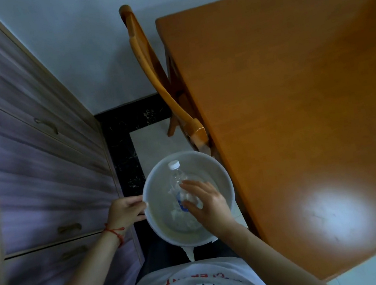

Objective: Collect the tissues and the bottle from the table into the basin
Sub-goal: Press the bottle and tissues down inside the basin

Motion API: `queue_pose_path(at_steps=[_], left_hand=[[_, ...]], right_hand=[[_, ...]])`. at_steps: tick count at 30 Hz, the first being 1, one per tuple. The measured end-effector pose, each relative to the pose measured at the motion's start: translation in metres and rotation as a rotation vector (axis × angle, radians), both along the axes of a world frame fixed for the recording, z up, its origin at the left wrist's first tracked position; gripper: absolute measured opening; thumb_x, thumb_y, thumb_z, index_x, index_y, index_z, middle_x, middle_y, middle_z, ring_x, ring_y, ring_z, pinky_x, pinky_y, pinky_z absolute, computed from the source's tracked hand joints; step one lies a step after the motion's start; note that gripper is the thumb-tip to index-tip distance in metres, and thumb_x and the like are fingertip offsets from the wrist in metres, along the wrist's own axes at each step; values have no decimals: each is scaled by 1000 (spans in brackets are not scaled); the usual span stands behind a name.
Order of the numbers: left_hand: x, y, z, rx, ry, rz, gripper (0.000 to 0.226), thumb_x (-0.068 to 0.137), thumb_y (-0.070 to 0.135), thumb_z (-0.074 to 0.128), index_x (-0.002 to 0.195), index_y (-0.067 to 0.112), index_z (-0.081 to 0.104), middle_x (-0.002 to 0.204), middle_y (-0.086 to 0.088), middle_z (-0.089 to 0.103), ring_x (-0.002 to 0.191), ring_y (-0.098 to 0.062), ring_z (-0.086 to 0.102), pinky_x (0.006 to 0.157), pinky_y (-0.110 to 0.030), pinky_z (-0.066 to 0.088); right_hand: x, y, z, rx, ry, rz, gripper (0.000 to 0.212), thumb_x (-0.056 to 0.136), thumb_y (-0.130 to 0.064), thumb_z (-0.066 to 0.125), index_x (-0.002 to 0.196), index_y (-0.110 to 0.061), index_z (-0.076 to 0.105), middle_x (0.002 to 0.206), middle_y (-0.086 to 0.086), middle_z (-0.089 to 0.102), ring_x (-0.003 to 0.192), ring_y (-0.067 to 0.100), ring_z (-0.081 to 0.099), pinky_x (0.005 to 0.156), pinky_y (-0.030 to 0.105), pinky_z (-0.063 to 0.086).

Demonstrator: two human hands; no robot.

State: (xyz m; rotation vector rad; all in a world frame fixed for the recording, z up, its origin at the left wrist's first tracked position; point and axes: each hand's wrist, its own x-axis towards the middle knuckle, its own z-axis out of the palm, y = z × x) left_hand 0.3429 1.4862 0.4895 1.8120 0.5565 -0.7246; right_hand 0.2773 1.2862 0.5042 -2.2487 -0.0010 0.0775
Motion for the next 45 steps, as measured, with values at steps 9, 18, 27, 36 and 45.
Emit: queue_pose_path(at_steps=[9, 18, 27, 36, 45], left_hand=[[-12, 12, -2, -39, -32, 8, 27, 80, -2, 60, 107, -4, 64, 65, 1, 70, 50, -1, 66, 45, -11, 51], [-20, 34, -4, -36, -41, 9, 26, 79, -5, 59, 105, -4, 64, 47, 15, 67, 48, -4, 66, 44, -13, 51], [-47, 47, 0, -46, -44, 70, 24, 80, -5, 58, 104, -6, 63, 62, 4, 69, 49, -5, 66, 45, -13, 52], [-107, 28, 6, -55, -75, 244, 24, 81, -3, 59, 105, -6, 62, 63, -3, 68, 52, -11, 65, 47, -15, 54], [-193, 21, 15, 10, -126, 314, 19, 77, 0, 65, 96, -5, 67, 63, 0, 72, 67, -23, 65, 47, -15, 54]], right_hand=[[2, -18, 7, -23, 41, -138, 55, 76, -38, 64, 126, -17, 51, 131, 1, 55, 123, 10, 45, 100, 20, 34], [-30, -42, -13, -78, 169, -399, 48, 85, -30, 61, 128, -16, 48, 132, 3, 53, 117, 17, 52, 97, 32, 46], [-48, -29, -18, 147, 268, -505, 30, 87, -17, 59, 117, -12, 59, 90, -3, 65, 71, -14, 60, 56, 4, 49], [-75, -53, -19, 159, 253, -374, 28, 89, -22, 56, 116, -15, 60, 89, -6, 65, 77, 2, 64, 65, 15, 54], [-132, -65, -4, 168, 233, -237, 24, 89, -21, 57, 112, -16, 62, 82, -15, 62, 74, 2, 63, 64, 17, 55]])
